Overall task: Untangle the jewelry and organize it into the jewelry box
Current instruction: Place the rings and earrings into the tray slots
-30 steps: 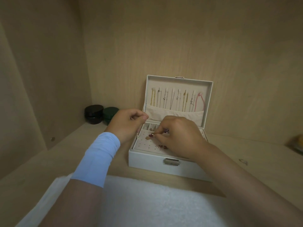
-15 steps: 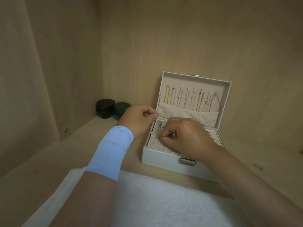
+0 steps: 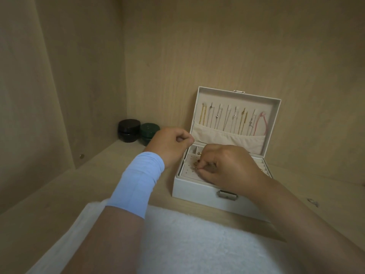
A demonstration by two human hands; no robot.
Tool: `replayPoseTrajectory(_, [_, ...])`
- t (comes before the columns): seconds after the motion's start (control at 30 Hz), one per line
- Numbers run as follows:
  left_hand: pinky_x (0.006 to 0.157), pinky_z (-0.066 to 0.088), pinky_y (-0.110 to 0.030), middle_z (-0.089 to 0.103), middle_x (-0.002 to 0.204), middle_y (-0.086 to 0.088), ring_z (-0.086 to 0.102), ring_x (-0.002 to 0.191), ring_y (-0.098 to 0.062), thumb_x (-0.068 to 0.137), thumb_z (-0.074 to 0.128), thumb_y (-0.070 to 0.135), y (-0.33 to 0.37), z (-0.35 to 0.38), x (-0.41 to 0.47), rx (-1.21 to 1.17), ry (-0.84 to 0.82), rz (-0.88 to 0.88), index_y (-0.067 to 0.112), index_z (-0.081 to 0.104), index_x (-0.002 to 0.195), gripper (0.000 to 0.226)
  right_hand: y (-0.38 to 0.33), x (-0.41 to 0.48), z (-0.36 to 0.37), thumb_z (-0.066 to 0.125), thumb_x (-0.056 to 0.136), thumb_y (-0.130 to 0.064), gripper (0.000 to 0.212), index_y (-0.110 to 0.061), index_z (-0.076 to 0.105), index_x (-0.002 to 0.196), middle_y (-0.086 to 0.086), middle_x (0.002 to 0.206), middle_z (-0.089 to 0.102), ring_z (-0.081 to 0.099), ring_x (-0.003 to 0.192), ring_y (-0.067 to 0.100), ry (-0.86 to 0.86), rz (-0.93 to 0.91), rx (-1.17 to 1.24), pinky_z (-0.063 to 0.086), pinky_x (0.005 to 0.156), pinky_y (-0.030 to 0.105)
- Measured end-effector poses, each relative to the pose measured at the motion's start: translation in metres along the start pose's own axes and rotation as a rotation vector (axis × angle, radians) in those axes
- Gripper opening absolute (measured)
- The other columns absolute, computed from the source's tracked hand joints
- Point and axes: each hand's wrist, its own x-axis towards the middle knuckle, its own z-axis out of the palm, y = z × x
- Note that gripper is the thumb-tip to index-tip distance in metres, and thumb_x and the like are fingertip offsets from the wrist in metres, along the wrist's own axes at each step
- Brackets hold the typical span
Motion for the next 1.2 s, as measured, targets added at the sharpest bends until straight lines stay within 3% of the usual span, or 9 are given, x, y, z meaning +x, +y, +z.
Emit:
replayPoseTrajectory(0.17, [0.066,0.04,-0.014,0.062,0.072,0.02,0.057,0.066,0.001,0.093,0.062,0.027,0.002,-0.001,-0.001,-0.03,-0.02,0.005,0.026,0.074,0.094,0.012,-0.006,0.004,0.002,0.075,0.075,-0.025,0.007,-0.027,0.07,0.072,-0.012,0.077,0.064,0.059,0.061,0.009,0.103,0.034,-0.057,0.047,0.049,0.027])
replayPoseTrajectory(0.23, [0.064,0.043,-0.014,0.065,0.065,0.019,0.06,0.062,-0.001,0.093,0.062,0.025,0.004,-0.002,-0.003,-0.09,-0.073,-0.017,0.025,0.075,0.095,0.012,-0.004,0.007,-0.003,0.074,0.079,-0.026,0.006,-0.028,0.069,0.076,-0.014,0.081,0.063,0.052,0.062,0.0,0.183,0.136,-0.003,0.045,0.055,0.026])
replayPoseTrajectory(0.33, [0.054,0.047,-0.017,0.075,0.084,0.002,0.065,0.064,-0.01,0.096,0.061,0.018,0.009,-0.003,-0.005,-0.347,-0.206,-0.11,0.016,0.072,0.104,0.014,0.001,0.01,-0.012,0.071,0.082,-0.034,0.007,-0.031,0.066,0.077,-0.018,0.079,0.061,0.05,0.062,-0.007,0.25,0.229,0.038,0.037,0.057,0.018])
replayPoseTrajectory(0.47, [0.05,0.048,-0.017,0.076,0.088,-0.005,0.064,0.062,-0.01,0.093,0.064,0.013,0.014,0.001,-0.008,-0.569,-0.239,-0.204,0.009,0.071,0.108,0.016,0.003,0.008,-0.015,0.074,0.083,-0.032,0.011,-0.032,0.065,0.077,-0.024,0.066,0.056,0.053,0.061,-0.006,0.231,0.255,0.054,0.036,0.056,0.02])
replayPoseTrajectory(0.7, [0.044,0.041,-0.015,0.074,0.08,-0.002,0.055,0.053,-0.006,0.092,0.064,0.011,0.013,0.004,-0.006,-0.636,-0.217,-0.252,0.007,0.072,0.104,0.015,0.006,0.008,-0.017,0.077,0.086,-0.023,0.014,-0.033,0.079,0.095,-0.018,0.082,0.074,0.054,0.053,0.023,0.182,0.354,0.563,0.052,0.057,0.034])
replayPoseTrajectory(0.83, [0.046,0.043,-0.016,0.075,0.08,-0.002,0.055,0.053,-0.006,0.091,0.066,0.013,0.014,0.003,-0.007,-0.582,-0.212,-0.242,0.01,0.073,0.102,0.014,0.008,0.008,-0.013,0.081,0.082,-0.026,0.011,-0.032,0.08,0.091,-0.015,0.083,0.076,0.06,0.058,0.008,0.196,0.411,0.627,0.056,0.063,0.031])
replayPoseTrajectory(0.97, [0.049,0.046,-0.017,0.076,0.082,0.001,0.056,0.052,-0.006,0.091,0.068,0.018,0.013,0.0,-0.009,-0.374,-0.172,-0.206,0.015,0.075,0.097,0.01,0.015,0.006,-0.006,0.079,0.083,-0.033,0.003,-0.035,0.079,0.085,-0.018,0.082,0.073,0.062,0.07,-0.003,0.128,0.429,0.463,0.052,0.07,0.027])
replayPoseTrajectory(1.1, [0.048,0.046,-0.016,0.077,0.085,0.002,0.056,0.051,-0.004,0.092,0.066,0.019,0.009,-0.003,-0.006,-0.367,-0.055,-0.191,0.014,0.075,0.093,0.01,0.011,0.002,-0.001,0.076,0.084,-0.041,0.004,-0.037,0.078,0.086,-0.018,0.091,0.06,0.057,0.081,0.001,-0.1,0.345,0.107,0.048,0.069,0.03])
replayPoseTrajectory(1.2, [0.05,0.046,-0.018,0.076,0.084,-0.001,0.057,0.054,-0.006,0.092,0.066,0.021,0.006,-0.004,-0.005,-0.321,-0.021,-0.171,0.017,0.075,0.088,0.011,0.008,0.003,-0.001,0.074,0.085,-0.041,0.007,-0.035,0.078,0.087,-0.014,0.09,0.059,0.058,0.08,0.005,-0.107,0.306,-0.008,0.048,0.066,0.03])
